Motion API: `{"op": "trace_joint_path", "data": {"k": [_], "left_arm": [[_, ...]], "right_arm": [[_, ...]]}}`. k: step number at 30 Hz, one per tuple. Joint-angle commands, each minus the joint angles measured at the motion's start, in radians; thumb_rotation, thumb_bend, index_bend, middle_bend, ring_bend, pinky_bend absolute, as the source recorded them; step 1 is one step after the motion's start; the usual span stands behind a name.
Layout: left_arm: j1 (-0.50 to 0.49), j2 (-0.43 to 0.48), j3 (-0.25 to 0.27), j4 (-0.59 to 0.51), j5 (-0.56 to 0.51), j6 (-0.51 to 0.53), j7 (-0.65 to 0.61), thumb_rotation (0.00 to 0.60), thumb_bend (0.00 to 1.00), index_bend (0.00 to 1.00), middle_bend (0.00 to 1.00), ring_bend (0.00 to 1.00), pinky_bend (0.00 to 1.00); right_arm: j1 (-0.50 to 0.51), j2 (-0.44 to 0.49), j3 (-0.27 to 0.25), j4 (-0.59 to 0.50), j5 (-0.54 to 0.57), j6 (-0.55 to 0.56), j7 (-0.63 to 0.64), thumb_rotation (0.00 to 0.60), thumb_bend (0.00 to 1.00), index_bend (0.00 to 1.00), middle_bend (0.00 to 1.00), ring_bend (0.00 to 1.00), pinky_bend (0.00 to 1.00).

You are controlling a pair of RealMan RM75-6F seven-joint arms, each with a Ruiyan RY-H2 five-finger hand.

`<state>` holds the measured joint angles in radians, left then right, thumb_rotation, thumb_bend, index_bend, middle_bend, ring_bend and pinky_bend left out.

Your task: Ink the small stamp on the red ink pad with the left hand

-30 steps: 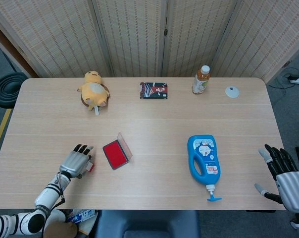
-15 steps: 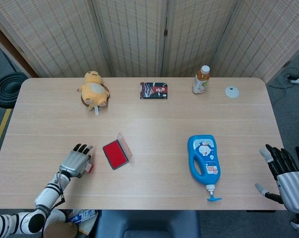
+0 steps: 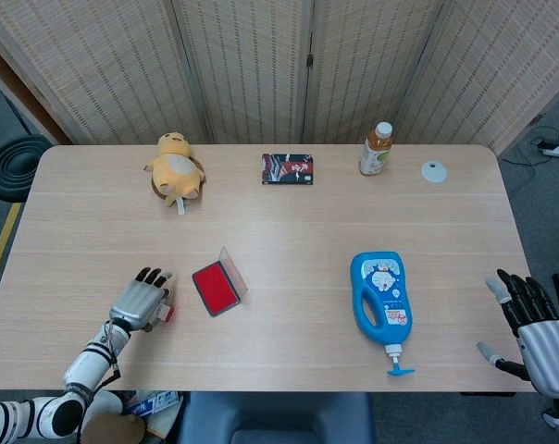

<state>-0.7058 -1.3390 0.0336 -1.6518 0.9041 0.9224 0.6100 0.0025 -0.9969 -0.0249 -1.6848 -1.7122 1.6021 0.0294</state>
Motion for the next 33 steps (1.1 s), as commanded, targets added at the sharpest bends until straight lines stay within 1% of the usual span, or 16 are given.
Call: {"op": "trace_joint_path", "data": {"k": [1, 4, 5, 7, 10, 14, 17, 18, 21, 25, 33], "left_arm": [[0.001, 0.003, 0.001, -0.002, 0.002, 0.004, -0.003, 0.600, 0.33, 0.58, 0.25, 0.13, 0.09], [0.002, 0.006, 0.001, -0.005, 0.004, 0.007, -0.005, 0.600, 0.33, 0.61, 0.31, 0.20, 0.17], [0.002, 0.008, 0.001, -0.006, 0.004, 0.008, -0.006, 0.600, 0.33, 0.61, 0.32, 0.20, 0.18], [0.002, 0.011, 0.002, -0.010, 0.005, 0.010, -0.006, 0.600, 0.33, 0.64, 0.36, 0.26, 0.26], [0.000, 0.019, 0.003, -0.021, 0.004, 0.013, -0.001, 0.600, 0.33, 0.66, 0.42, 0.32, 0.34], [-0.010, 0.028, 0.002, -0.035, -0.017, 0.018, 0.028, 0.600, 0.33, 0.67, 0.44, 0.34, 0.37], [-0.028, 0.036, -0.001, -0.052, -0.054, 0.024, 0.070, 0.600, 0.33, 0.68, 0.46, 0.36, 0.40], [-0.035, 0.039, -0.002, -0.059, -0.073, 0.027, 0.090, 0.600, 0.33, 0.68, 0.46, 0.36, 0.41], [-0.074, 0.043, -0.004, -0.096, -0.179, 0.059, 0.201, 0.600, 0.33, 0.68, 0.47, 0.37, 0.41], [-0.127, 0.027, -0.013, -0.131, -0.288, 0.093, 0.305, 0.600, 0.33, 0.68, 0.47, 0.37, 0.41], [-0.243, -0.010, -0.046, -0.137, -0.464, 0.101, 0.424, 0.600, 0.33, 0.69, 0.47, 0.37, 0.41]], "right_arm": [[0.001, 0.000, 0.001, 0.000, 0.002, -0.002, -0.001, 0.600, 0.19, 0.00, 0.00, 0.00, 0.00], [0.001, 0.000, 0.001, -0.001, 0.003, -0.004, -0.001, 0.600, 0.19, 0.00, 0.00, 0.00, 0.00], [0.001, -0.001, 0.001, -0.001, 0.003, -0.004, -0.002, 0.600, 0.19, 0.00, 0.00, 0.00, 0.00], [0.001, 0.000, 0.001, -0.001, 0.003, -0.003, -0.001, 0.600, 0.19, 0.00, 0.00, 0.00, 0.00], [0.001, 0.000, 0.002, -0.001, 0.004, -0.004, 0.001, 0.600, 0.19, 0.00, 0.00, 0.00, 0.00], [0.003, 0.001, 0.003, 0.000, 0.007, -0.007, 0.005, 0.600, 0.19, 0.00, 0.00, 0.00, 0.00], [0.005, 0.003, 0.005, 0.002, 0.012, -0.010, 0.012, 0.600, 0.19, 0.00, 0.00, 0.00, 0.00], [0.006, 0.004, 0.005, 0.002, 0.014, -0.012, 0.015, 0.600, 0.19, 0.00, 0.00, 0.00, 0.00], [0.010, 0.007, 0.007, 0.006, 0.017, -0.018, 0.026, 0.600, 0.19, 0.00, 0.00, 0.00, 0.00], [0.016, 0.010, 0.004, 0.009, 0.012, -0.027, 0.041, 0.600, 0.19, 0.00, 0.00, 0.00, 0.00], [0.031, 0.027, 0.012, 0.024, 0.040, -0.050, 0.110, 0.600, 0.19, 0.00, 0.00, 0.00, 0.00]]}}
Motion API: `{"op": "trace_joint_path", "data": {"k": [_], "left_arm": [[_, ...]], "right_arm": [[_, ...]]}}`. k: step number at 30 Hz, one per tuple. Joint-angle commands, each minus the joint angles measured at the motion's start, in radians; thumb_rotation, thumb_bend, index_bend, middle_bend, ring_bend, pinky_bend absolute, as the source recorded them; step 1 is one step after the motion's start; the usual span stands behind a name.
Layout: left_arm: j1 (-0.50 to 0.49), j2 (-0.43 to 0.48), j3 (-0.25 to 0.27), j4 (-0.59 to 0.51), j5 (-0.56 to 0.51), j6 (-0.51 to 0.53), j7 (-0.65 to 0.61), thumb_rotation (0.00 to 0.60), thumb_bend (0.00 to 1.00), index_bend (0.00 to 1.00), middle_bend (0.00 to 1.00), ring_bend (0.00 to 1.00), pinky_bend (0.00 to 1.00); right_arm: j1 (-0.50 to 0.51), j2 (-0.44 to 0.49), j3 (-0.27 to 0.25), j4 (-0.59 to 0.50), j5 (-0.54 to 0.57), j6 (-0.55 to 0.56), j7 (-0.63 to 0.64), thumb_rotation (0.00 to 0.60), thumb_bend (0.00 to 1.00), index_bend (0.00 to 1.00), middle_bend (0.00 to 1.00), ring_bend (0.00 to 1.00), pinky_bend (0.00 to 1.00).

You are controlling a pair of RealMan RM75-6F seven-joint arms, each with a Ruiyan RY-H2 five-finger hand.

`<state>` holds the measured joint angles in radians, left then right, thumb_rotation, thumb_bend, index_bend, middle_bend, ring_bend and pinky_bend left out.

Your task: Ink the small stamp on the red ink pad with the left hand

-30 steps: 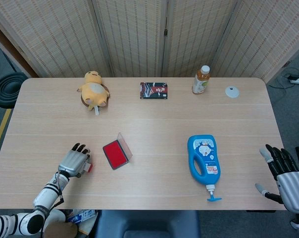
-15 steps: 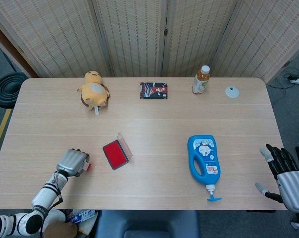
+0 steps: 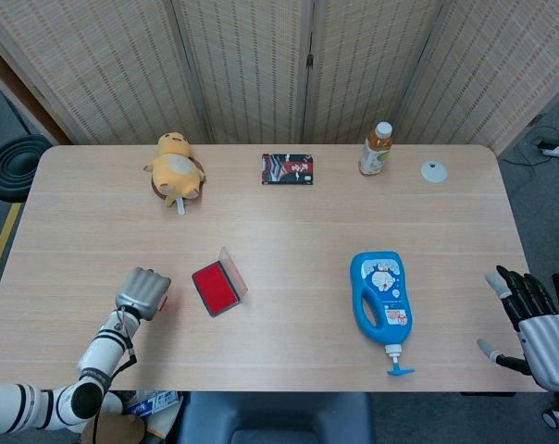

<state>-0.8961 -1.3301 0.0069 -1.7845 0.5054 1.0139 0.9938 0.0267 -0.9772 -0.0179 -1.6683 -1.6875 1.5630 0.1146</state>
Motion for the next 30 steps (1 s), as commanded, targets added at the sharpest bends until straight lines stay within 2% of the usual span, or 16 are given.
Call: {"op": "trace_joint_path", "data": {"k": [1, 15, 30], "left_arm": [[-0.064, -0.022, -0.024, -0.004, -0.081, 0.013, 0.048, 0.600, 0.33, 0.69, 0.47, 0.37, 0.41], [-0.195, -0.113, -0.062, -0.008, -0.220, 0.083, 0.135, 0.600, 0.33, 0.69, 0.47, 0.36, 0.41], [-0.253, -0.176, -0.086, 0.009, -0.256, 0.122, 0.139, 0.600, 0.33, 0.68, 0.48, 0.36, 0.41]], "right_arm": [[0.008, 0.010, 0.006, 0.011, 0.020, -0.015, 0.035, 0.600, 0.19, 0.00, 0.00, 0.00, 0.00], [0.015, 0.039, -0.003, 0.040, 0.004, -0.010, 0.150, 0.600, 0.19, 0.00, 0.00, 0.00, 0.00], [0.009, 0.053, -0.015, 0.058, -0.023, 0.020, 0.206, 0.600, 0.19, 0.00, 0.00, 0.00, 0.00]]}}
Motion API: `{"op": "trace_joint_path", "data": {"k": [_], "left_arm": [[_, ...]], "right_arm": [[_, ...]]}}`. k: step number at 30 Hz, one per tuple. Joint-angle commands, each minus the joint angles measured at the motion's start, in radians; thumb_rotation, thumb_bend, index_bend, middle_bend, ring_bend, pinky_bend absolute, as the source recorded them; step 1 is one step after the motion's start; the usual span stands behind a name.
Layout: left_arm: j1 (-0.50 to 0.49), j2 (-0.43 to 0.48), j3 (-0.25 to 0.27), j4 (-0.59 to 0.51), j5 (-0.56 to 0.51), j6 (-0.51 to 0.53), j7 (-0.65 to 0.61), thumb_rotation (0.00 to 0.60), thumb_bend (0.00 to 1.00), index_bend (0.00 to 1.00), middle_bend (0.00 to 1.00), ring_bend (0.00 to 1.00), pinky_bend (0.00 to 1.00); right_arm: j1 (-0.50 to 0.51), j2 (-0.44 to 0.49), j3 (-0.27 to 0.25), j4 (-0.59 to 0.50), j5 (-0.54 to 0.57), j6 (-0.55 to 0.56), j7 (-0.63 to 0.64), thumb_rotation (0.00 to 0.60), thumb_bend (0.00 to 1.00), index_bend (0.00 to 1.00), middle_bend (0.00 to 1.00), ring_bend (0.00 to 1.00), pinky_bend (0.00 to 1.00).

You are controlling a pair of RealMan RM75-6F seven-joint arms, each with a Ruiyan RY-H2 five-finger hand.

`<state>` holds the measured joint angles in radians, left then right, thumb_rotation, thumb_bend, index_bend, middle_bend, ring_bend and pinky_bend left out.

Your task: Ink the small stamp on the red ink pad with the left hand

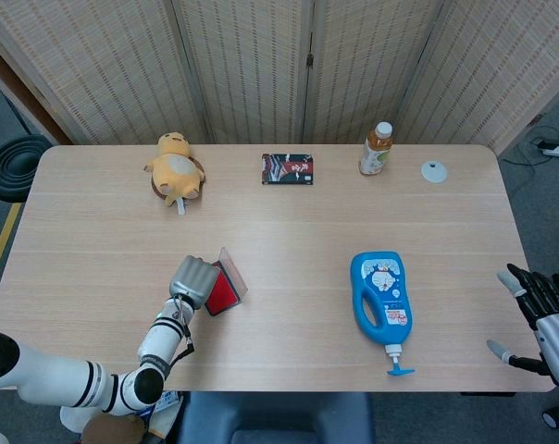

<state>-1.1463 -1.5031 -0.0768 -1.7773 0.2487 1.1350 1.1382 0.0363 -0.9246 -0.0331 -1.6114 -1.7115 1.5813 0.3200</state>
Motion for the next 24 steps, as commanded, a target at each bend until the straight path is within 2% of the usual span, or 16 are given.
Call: {"op": "trace_joint_path", "data": {"k": [1, 12, 24], "left_arm": [[-0.002, -0.005, -0.004, 0.002, 0.004, 0.001, -0.011, 0.600, 0.33, 0.68, 0.48, 0.36, 0.41], [0.020, -0.007, -0.001, 0.010, 0.060, -0.016, -0.094, 0.600, 0.33, 0.68, 0.48, 0.36, 0.41], [0.037, -0.034, 0.025, 0.056, 0.086, -0.049, -0.141, 0.600, 0.33, 0.68, 0.48, 0.36, 0.41]], "right_arm": [[-0.002, 0.000, 0.000, 0.001, 0.002, 0.003, 0.000, 0.600, 0.19, 0.00, 0.00, 0.00, 0.00], [-0.010, -0.002, -0.002, 0.000, -0.007, 0.023, -0.009, 0.600, 0.19, 0.00, 0.00, 0.00, 0.00], [-0.016, -0.002, -0.009, -0.001, -0.021, 0.037, -0.013, 0.600, 0.19, 0.00, 0.00, 0.00, 0.00]]}}
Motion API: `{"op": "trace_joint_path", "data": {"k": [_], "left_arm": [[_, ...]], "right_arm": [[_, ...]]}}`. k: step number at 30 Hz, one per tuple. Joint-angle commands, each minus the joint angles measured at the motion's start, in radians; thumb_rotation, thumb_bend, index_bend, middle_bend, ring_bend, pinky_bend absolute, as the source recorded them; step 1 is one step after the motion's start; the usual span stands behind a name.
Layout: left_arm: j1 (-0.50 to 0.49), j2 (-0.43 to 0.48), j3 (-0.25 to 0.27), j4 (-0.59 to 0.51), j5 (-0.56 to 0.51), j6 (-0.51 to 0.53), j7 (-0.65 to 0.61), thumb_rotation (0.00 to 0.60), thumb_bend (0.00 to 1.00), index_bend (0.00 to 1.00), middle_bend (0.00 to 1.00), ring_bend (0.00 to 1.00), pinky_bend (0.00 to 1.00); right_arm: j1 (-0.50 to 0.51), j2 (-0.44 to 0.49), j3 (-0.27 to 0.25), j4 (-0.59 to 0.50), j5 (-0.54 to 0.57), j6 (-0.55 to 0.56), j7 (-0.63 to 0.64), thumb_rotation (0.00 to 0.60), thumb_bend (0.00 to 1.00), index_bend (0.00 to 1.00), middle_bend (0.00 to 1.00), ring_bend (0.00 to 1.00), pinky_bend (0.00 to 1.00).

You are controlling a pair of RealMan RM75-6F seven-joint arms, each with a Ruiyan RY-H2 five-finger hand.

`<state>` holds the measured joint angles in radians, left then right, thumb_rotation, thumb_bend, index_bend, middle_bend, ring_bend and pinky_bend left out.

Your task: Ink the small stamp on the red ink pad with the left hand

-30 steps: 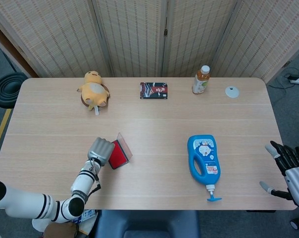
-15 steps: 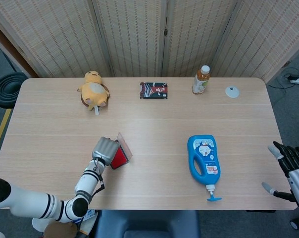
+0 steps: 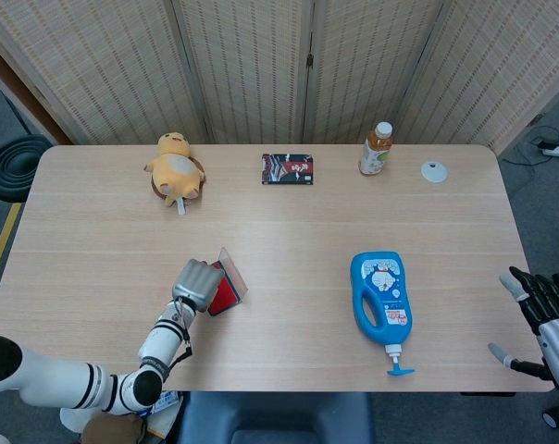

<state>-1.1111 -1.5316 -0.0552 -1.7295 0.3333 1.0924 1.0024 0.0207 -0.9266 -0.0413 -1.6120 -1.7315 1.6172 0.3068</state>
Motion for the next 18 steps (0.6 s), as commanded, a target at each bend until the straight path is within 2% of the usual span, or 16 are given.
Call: {"op": "trace_joint_path", "data": {"k": [1, 18], "left_arm": [[0.002, -0.007, 0.004, 0.011, 0.003, -0.009, -0.008, 0.600, 0.33, 0.68, 0.48, 0.36, 0.41], [0.011, -0.031, 0.018, 0.074, 0.018, -0.062, -0.053, 0.600, 0.33, 0.68, 0.48, 0.36, 0.41]], "right_arm": [[-0.001, 0.000, -0.001, 0.000, -0.001, 0.002, 0.000, 0.600, 0.19, 0.00, 0.00, 0.00, 0.00], [-0.001, 0.000, 0.000, 0.002, 0.000, 0.005, 0.002, 0.600, 0.19, 0.00, 0.00, 0.00, 0.00]]}}
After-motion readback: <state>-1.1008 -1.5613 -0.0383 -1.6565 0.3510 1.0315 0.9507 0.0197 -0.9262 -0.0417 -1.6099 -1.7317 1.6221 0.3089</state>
